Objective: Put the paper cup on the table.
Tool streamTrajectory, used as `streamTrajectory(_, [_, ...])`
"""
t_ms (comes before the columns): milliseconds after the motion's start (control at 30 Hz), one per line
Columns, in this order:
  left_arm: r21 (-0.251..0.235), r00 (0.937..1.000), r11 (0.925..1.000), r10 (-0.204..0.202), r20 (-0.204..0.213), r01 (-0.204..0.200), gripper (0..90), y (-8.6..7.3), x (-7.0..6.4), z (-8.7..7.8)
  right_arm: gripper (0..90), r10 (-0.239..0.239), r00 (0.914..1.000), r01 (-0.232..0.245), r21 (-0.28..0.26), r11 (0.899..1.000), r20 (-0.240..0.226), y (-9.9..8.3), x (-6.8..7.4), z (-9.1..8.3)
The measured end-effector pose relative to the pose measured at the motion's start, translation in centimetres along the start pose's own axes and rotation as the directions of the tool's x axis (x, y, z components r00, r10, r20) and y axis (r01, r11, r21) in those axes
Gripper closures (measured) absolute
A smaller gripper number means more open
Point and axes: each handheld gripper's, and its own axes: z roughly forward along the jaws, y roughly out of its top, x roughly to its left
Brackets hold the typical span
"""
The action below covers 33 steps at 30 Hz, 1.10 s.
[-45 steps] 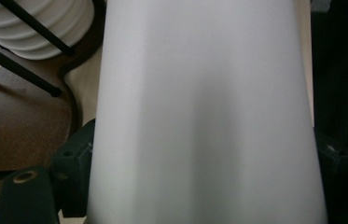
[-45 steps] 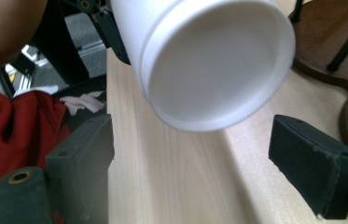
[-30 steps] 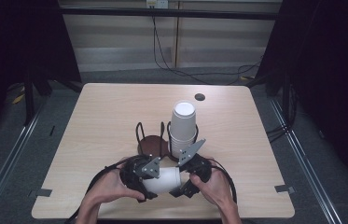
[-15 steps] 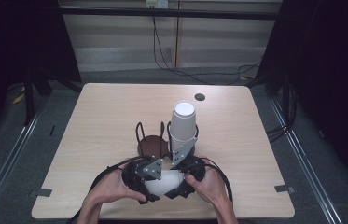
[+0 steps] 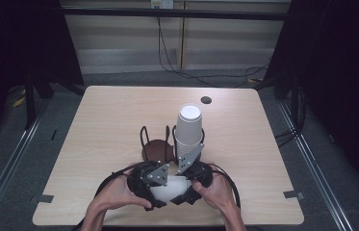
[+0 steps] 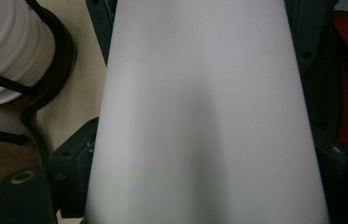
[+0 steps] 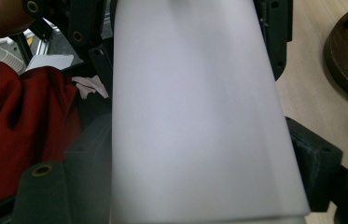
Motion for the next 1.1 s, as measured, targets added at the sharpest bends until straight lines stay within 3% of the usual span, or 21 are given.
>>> streamTrajectory(233, [-0.037,0.9999,0.9992,-0.012,0.008,0.012,14.3,-0.2,0.1,-0.2,22.8,0.001,1.0000,-0.001,-0.019,1.000,0.003,-0.2,0.0,-0.3])
streamTrajectory(333, [-0.060,1.0000,0.9982,0.006,0.008,-0.005,14.4,-0.4,0.2,-0.5,22.9,0.001,1.0000,-0.002,-0.030,1.000,-0.004,-0.1,0.1,-0.3])
streamTrajectory(433, [-0.081,0.9999,0.9967,-0.008,-0.011,0.007,13.9,-0.5,0.2,-0.4,23.0,-0.002,1.0000,0.002,-0.030,1.000,0.008,0.0,0.1,-0.5])
streamTrajectory(500, [-0.084,0.9992,0.9964,0.007,-0.039,-0.011,12.2,-0.6,0.2,-0.4,23.1,-0.002,0.9999,0.002,-0.022,1.000,0.015,0.1,0.0,-0.6])
streamTrajectory(633, [-0.122,0.9998,0.9924,0.015,-0.010,-0.016,12.2,-0.7,0.4,-0.9,23.2,0.006,0.9999,-0.006,-0.025,1.000,0.013,0.1,0.1,-0.7])
streamTrajectory(667, [-0.132,0.9999,0.9913,0.003,-0.011,-0.004,12.3,-0.8,0.4,-1.0,23.3,0.000,1.0000,0.001,-0.031,1.000,0.009,0.1,0.1,-0.7])
streamTrajectory(800, [-0.148,0.9999,0.9889,0.016,-0.003,-0.016,11.7,-0.8,0.5,-1.4,23.5,0.005,1.0000,-0.004,-0.045,0.999,0.007,-0.1,0.2,-0.9])
streamTrajectory(867, [-0.185,0.9997,0.9828,0.008,0.025,-0.003,12.2,-0.8,0.5,-1.6,23.6,0.008,1.0000,-0.008,-0.041,0.999,0.002,-0.1,0.4,-0.9])
streamTrajectory(1000, [-0.212,0.9998,0.9772,0.003,0.022,0.002,12.4,-0.9,0.8,-2.2,23.7,0.017,0.9998,-0.016,-0.038,0.999,0.008,-0.4,0.4,-0.6])
streamTrajectory(1100, [-0.257,0.9997,0.9663,-0.009,0.025,0.015,12.2,-1.1,0.9,-2.5,23.7,0.022,0.9998,-0.021,-0.054,0.998,0.005,-0.5,0.3,-0.7])
